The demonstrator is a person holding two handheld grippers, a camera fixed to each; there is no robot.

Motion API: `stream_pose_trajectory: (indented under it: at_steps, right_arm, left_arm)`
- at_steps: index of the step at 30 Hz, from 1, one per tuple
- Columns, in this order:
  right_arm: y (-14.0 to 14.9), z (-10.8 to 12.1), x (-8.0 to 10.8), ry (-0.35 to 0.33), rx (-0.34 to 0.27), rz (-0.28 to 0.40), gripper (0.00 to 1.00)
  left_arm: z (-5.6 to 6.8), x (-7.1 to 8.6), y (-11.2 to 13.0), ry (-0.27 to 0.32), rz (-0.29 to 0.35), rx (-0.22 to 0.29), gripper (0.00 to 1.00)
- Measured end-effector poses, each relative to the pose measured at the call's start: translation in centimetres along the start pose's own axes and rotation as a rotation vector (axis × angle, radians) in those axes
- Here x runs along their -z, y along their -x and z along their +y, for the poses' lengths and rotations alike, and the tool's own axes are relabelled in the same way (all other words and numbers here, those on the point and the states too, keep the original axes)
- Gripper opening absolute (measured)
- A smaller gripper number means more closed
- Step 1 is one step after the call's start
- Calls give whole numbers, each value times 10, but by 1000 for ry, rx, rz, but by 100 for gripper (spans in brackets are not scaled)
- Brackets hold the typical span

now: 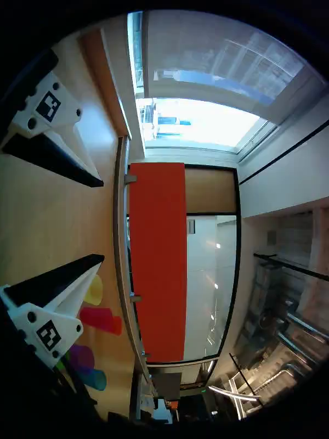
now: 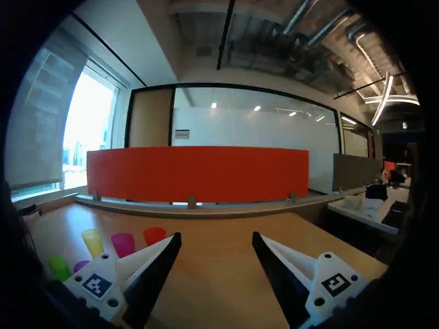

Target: Pour water

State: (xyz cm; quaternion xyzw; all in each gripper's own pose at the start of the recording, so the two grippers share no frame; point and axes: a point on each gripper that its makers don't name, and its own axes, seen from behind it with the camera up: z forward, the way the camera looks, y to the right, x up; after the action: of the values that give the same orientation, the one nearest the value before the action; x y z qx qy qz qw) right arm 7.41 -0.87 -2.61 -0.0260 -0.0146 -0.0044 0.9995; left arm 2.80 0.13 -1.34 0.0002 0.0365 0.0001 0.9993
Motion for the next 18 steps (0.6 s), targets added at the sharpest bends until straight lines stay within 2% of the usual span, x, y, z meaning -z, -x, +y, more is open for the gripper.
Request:
stream_pose_trajectory:
  at_steps: [6, 18]
  right_arm:
    - [2, -1, 0, -3, 1, -2, 100]
    - [1, -4, 0, -7, 6, -2, 100]
  left_arm:
    - [-6, -1, 6, -4, -7, 29, 90]
    - [-3, -5, 18, -2, -34, 5, 90]
